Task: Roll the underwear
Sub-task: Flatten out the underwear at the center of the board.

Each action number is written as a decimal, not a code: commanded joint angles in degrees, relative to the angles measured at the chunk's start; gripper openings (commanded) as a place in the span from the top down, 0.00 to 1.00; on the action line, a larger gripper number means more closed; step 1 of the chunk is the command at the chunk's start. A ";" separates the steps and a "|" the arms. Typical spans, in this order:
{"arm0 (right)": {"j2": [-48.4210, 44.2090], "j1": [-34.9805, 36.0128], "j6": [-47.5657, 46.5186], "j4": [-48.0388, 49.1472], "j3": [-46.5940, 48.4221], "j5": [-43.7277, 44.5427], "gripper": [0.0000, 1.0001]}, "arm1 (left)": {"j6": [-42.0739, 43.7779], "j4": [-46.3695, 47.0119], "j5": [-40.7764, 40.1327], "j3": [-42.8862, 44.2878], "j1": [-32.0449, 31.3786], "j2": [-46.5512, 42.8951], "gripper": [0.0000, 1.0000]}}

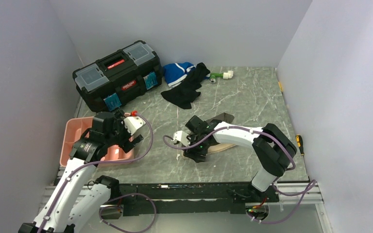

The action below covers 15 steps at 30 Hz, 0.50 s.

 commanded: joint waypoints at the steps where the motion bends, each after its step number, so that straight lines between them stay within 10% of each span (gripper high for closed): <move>1: 1.91 0.75 2.23 4.15 1.03 2.44 0.43 | -0.84 -1.14 -0.76 0.45 0.36 0.86 0.01; 11: -1.95 0.33 1.64 -0.41 4.29 3.07 0.97 | -0.37 -0.10 0.53 -0.46 0.40 0.84 0.01; 15: -4.50 -1.35 0.73 -6.00 9.78 -0.25 1.00 | 0.63 1.00 3.58 -0.89 0.43 1.86 0.01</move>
